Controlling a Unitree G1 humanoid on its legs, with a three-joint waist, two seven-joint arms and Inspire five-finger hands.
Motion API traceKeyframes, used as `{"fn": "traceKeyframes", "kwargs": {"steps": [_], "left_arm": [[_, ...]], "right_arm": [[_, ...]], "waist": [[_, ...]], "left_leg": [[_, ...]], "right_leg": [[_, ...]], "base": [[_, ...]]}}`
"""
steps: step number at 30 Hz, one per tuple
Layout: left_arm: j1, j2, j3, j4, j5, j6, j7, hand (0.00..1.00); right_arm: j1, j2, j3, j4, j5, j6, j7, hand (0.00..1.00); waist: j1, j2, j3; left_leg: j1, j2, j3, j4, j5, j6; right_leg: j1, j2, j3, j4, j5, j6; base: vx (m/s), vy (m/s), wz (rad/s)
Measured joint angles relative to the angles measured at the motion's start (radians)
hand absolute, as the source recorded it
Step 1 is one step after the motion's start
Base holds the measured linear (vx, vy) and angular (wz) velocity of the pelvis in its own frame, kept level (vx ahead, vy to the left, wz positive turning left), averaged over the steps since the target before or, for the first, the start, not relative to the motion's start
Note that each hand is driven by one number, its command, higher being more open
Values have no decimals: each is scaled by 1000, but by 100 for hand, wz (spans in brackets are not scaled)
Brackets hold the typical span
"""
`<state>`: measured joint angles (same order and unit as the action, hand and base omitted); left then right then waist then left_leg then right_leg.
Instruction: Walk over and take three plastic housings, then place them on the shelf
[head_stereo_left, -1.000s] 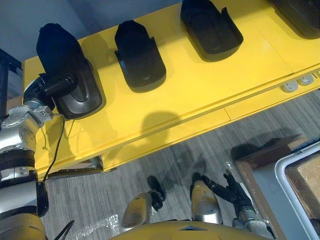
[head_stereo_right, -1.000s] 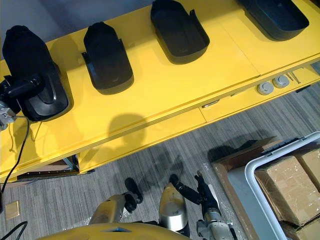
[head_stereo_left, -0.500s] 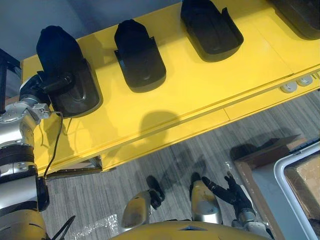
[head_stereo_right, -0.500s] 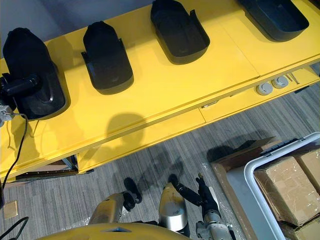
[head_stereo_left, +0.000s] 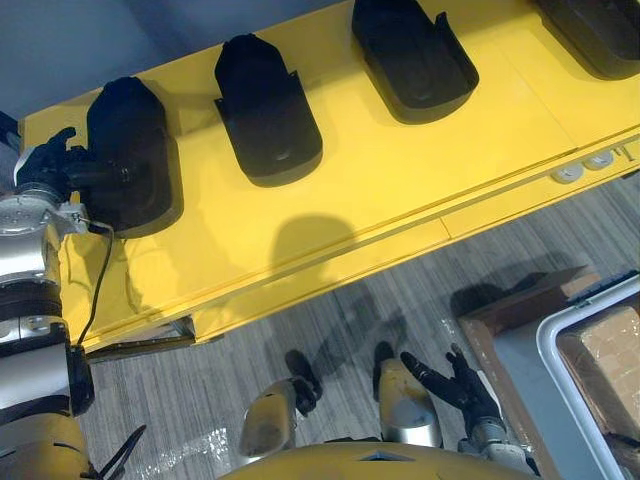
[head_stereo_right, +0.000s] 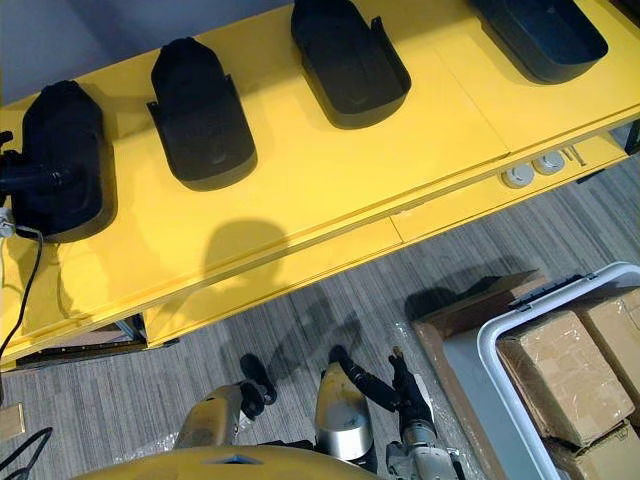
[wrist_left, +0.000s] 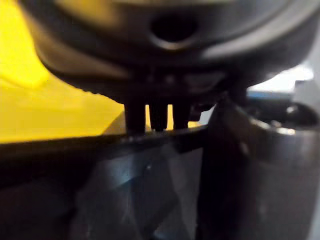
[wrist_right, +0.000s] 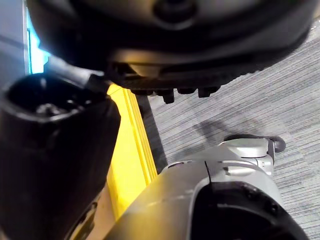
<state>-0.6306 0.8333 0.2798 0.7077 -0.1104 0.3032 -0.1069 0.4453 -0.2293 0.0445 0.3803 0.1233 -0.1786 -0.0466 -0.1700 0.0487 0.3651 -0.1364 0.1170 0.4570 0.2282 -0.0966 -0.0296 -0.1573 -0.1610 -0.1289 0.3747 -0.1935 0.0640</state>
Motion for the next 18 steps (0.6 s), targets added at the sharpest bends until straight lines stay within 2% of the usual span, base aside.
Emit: {"fn": "traceKeyframes", "kwargs": {"steps": [7, 9, 12, 18], "left_arm": [[-18, 7, -38, 0, 45, 8, 58, 100], [-33, 21, -61, 1, 45, 26, 68, 100], [-34, 54, -100, 11, 66, 51, 95, 100], [-36, 114, -202, 11, 164, 74, 158, 100]], "right_arm": [[0, 1, 1, 14, 0, -3, -2, 100], [-2, 3, 2, 32, 0, -3, -3, 100], [-4, 15, 1, 63, -2, -3, -5, 100], [-11, 44, -18, 115, -78, -3, -10, 100]], "waist": [[-3, 1, 0], [-5, 1, 0], [-28, 0, 0], [-32, 0, -3]], "left_leg": [[-1, 1, -11, 0, 5, -1], [1, 0, -16, 0, 11, -1], [12, -2, -28, -6, 19, 1], [50, -7, -35, -28, 30, -1]], "right_leg": [[3, 4, -2, -1, 0, -1], [4, 5, -3, -2, 0, -1], [23, 7, -14, -11, 0, -1], [65, 12, -25, -39, 4, -1]], "base": [[-3, -3, 1], [-10, -15, 5], [-6, -16, 7], [3, -9, 3]]}}
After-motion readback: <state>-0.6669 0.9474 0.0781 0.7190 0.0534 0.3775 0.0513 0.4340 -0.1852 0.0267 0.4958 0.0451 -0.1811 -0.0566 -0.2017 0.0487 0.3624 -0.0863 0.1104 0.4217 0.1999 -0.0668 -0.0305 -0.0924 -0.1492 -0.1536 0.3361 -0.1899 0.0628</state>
